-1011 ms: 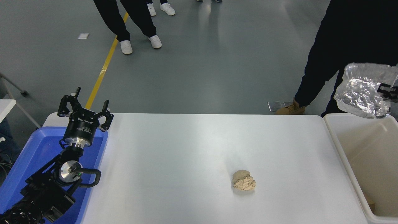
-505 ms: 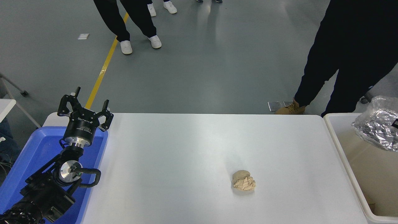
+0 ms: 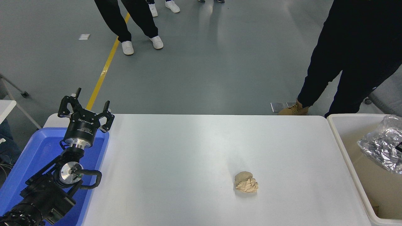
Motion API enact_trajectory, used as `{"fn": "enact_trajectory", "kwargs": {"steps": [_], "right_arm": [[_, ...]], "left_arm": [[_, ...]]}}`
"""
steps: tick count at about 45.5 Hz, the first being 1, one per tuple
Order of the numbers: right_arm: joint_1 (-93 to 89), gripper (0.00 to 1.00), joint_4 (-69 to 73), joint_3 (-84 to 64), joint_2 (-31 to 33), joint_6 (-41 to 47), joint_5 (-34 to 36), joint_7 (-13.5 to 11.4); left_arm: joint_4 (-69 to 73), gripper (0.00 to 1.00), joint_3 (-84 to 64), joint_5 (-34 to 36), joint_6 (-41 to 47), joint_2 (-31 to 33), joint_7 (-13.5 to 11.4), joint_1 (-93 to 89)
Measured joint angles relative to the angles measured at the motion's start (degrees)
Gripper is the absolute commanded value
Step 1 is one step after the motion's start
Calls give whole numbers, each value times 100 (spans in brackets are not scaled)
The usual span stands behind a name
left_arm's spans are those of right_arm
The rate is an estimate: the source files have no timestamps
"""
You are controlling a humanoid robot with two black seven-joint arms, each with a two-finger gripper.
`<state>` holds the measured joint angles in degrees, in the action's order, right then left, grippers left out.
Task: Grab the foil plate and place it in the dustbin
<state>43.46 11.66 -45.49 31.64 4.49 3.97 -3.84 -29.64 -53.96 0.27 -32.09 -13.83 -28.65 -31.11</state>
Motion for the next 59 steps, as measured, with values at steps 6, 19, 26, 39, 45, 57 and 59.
{"fn": "enact_trajectory", "kwargs": {"steps": [6,19,26,39,45,57,59], "right_arm": [[-117,0,0,92,-12,-83,7,-2],[-233,100,-2,194,-18,-263,12,-2],[-234,100,-3,205,-19,-481,4,3],[130,100,110,191,-30,-627,8,6],[661,100,243,134,-41,-641,-2,7],[2011,100,721,-798,-440,-569,-31,4],[2247,100,848,-1011,-538,-550,-32,4]], "left_arm": [[-1,98,0,0,0,1,0,0],[-1,98,0,0,0,0,0,0],[-1,98,0,0,0,0,0,0],[-1,98,0,0,0,1,0,0],[0,98,-1,0,1,1,0,-1],[-4,98,-1,-1,2,2,0,-8],[-4,98,-1,-1,2,3,0,-8]]}}
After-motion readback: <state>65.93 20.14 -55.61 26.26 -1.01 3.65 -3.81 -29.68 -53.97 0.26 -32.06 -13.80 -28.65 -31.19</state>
